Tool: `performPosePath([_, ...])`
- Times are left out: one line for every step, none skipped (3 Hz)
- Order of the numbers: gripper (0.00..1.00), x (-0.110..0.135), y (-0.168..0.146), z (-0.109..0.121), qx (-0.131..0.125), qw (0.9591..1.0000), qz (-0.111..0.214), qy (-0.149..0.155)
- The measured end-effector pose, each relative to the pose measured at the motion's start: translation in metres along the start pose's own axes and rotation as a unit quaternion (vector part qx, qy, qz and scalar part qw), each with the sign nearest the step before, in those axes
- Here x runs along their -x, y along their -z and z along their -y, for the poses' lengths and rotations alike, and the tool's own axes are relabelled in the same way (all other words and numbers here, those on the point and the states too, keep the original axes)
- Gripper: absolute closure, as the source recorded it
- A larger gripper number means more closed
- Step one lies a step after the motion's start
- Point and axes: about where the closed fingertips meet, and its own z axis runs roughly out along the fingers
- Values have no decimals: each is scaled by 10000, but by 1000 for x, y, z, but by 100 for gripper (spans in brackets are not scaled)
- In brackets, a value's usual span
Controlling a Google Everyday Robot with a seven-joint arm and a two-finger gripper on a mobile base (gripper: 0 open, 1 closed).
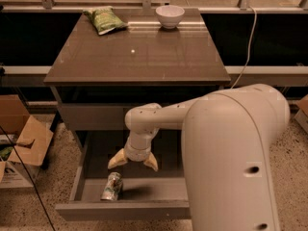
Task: Pick 7up can from middle drawer and place on counter
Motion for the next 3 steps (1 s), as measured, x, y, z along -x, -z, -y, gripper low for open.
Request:
performPosePath([0,7,-26,-6,279,9988,-80,-382])
performPosePath([0,11,-50,-18,553,9961,-181,-657])
performPosePath([0,15,-80,-36,821,9915,-290,-969])
